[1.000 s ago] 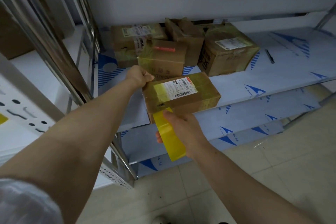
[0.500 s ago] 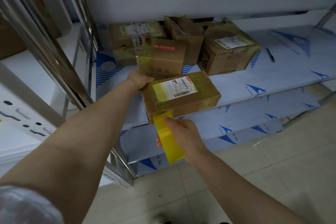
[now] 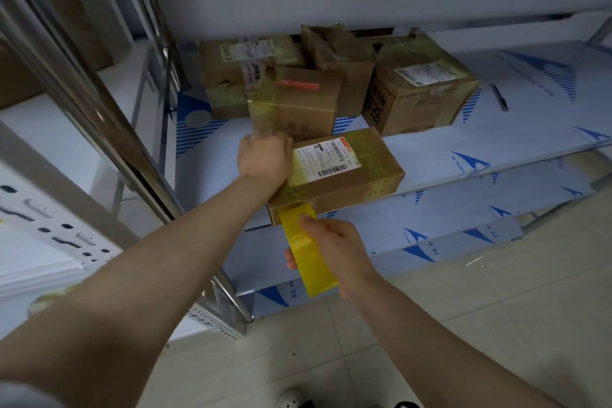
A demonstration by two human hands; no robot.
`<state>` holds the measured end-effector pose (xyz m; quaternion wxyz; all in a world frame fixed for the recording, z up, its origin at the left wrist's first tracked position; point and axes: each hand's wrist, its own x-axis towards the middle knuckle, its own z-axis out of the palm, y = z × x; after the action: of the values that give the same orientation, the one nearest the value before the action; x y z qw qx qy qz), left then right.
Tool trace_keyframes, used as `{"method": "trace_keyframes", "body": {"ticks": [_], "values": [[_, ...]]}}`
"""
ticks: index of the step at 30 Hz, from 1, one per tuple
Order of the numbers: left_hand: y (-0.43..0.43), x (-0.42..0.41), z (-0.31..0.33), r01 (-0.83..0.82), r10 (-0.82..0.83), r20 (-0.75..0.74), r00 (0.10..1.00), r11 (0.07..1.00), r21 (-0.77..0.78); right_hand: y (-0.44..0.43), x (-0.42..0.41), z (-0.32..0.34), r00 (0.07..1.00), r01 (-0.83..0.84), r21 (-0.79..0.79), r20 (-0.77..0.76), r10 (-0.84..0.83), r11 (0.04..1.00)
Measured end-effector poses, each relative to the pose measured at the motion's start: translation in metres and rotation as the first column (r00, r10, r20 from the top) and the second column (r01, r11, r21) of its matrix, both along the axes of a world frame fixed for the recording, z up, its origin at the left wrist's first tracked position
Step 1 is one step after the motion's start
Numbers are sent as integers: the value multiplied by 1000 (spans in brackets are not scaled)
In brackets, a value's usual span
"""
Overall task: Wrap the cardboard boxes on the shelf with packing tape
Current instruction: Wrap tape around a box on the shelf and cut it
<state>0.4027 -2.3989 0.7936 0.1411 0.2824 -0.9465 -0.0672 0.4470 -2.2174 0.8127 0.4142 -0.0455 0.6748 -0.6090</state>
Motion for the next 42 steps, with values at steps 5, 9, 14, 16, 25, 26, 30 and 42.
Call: {"method": "trace_keyframes", "body": {"ticks": [5, 9, 14, 16, 25, 26, 30, 42], "values": [[2, 8, -2, 106, -126, 9, 992, 872, 477, 1, -3, -1, 1000, -11, -14, 15, 11, 1000], [-20, 28, 10, 132, -102, -91, 991, 533, 836, 2, -4, -2, 999, -27, -16, 22, 28, 1000], [-28, 39, 4, 153, -251, -16, 968, 538, 829, 3, -6, -1, 998, -56, -18, 24, 56, 998], [-28, 38, 5, 145, -276, 14, 961, 547, 824, 3, -6, -1, 998, -61, -19, 31, 61, 998], [-29, 37, 5, 138, -318, 87, 944, 621, 771, 2, -8, -2, 997, -75, -32, 23, 76, 997], [-29, 36, 5, 137, -317, 90, 944, 625, 768, 1, -8, -3, 997, -74, -31, 22, 75, 997], [-26, 36, 6, 122, -305, 103, 947, 637, 761, 0, -9, -6, 998, -69, -31, 7, 70, 997], [30, 7, -5, -62, -9, 301, 954, 972, 226, -1, -6, -6, 993, -78, 48, -90, 82, 996]]}}
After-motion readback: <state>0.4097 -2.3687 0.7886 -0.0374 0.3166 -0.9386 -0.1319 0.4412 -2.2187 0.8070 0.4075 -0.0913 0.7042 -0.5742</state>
